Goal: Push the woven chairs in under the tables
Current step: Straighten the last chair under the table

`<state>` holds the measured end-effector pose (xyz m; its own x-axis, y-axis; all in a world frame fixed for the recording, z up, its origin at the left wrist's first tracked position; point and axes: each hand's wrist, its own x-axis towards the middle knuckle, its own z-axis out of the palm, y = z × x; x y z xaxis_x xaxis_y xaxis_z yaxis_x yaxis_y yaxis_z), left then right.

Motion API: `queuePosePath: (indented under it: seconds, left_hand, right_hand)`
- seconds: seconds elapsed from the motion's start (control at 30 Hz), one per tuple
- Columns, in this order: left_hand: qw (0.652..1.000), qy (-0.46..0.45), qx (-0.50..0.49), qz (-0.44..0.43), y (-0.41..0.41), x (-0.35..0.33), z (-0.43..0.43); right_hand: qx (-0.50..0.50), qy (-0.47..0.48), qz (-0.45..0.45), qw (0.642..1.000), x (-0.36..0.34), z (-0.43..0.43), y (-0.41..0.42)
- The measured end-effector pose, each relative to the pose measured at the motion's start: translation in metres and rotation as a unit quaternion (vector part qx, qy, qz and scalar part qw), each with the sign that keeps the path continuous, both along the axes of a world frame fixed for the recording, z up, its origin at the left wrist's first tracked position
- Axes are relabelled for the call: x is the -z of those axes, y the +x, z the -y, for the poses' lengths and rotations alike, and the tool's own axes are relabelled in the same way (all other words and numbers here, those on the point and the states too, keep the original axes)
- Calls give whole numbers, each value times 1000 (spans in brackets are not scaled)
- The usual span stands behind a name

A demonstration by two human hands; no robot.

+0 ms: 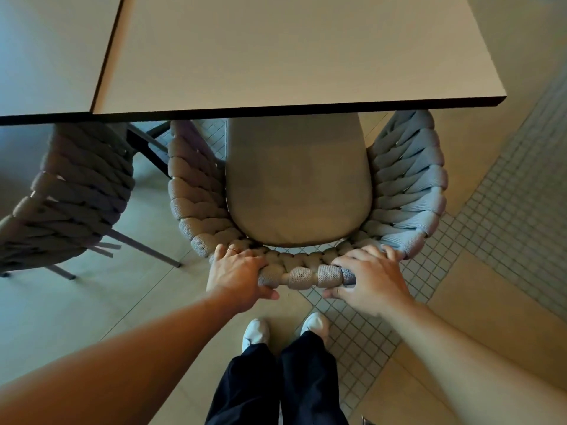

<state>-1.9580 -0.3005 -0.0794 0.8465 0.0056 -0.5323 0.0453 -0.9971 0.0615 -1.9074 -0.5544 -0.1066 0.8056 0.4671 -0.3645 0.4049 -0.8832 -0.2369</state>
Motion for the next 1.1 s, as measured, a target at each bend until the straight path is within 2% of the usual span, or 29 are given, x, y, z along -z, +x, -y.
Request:
queuePosePath:
  seconds: [0.33, 0.67, 1.1]
  left_hand:
    - [1000, -16, -18, 3, -23, 4, 4]
    - [1000, -12, 4, -15, -20, 2, -50]
    - [1000, -18, 4, -8, -30, 2, -61]
  right_hand:
    - [2, 9, 2, 1000, -1, 4, -9]
    - [31, 42, 28, 998, 3, -44, -33]
    - [34, 31, 55, 997, 7, -55, -48]
